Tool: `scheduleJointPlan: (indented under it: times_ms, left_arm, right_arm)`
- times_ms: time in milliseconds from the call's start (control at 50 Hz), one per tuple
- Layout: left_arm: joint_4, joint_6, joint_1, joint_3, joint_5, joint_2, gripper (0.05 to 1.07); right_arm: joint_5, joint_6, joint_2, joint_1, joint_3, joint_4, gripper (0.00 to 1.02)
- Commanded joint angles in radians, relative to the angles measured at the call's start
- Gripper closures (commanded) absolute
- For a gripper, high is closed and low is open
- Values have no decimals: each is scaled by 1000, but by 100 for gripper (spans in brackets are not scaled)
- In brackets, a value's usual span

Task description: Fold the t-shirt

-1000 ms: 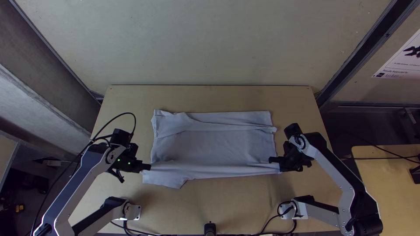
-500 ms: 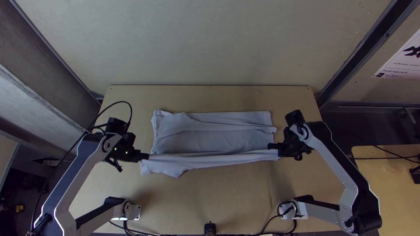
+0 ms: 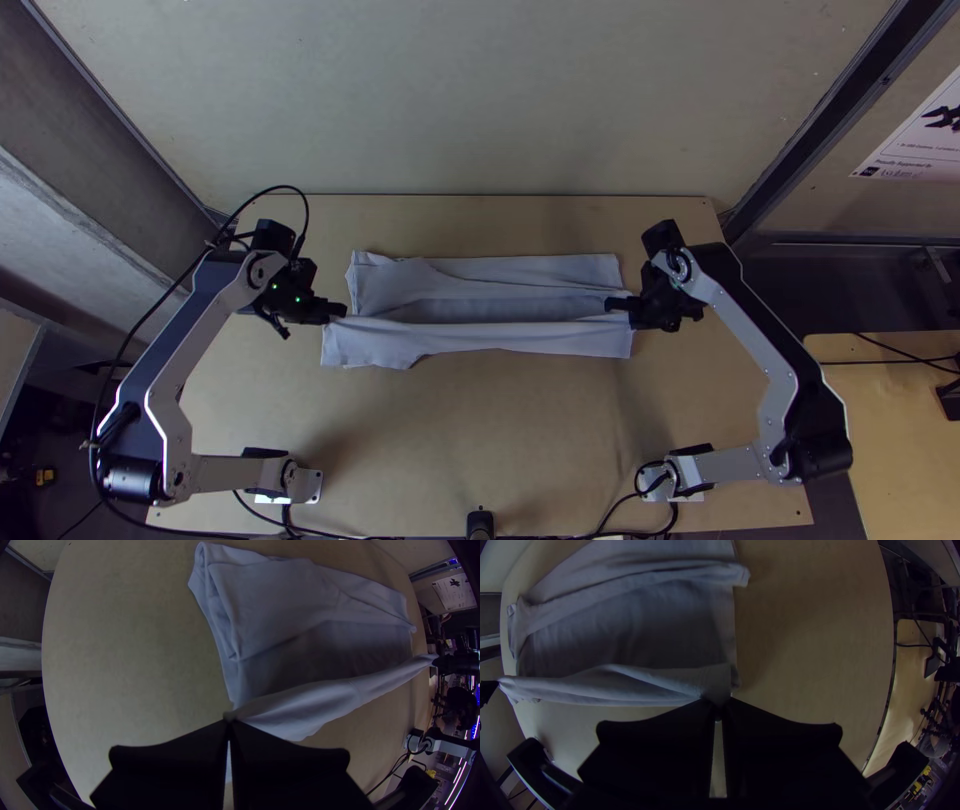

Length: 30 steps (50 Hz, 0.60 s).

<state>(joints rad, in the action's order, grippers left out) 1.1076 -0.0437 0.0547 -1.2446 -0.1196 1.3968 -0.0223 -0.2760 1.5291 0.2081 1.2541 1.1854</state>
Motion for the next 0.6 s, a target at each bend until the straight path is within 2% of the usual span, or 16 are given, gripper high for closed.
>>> scheduleJointPlan:
  times_ms: [0,580]
  left_arm:
    - [-2,-19,-10,-56,-2,48,104]
    - [-11,-33,5,-377,-2,335,104]
  right_arm:
    - [15,-2,60,-9,70,-3,100]
    - [27,9,295,-21,329,-4,100]
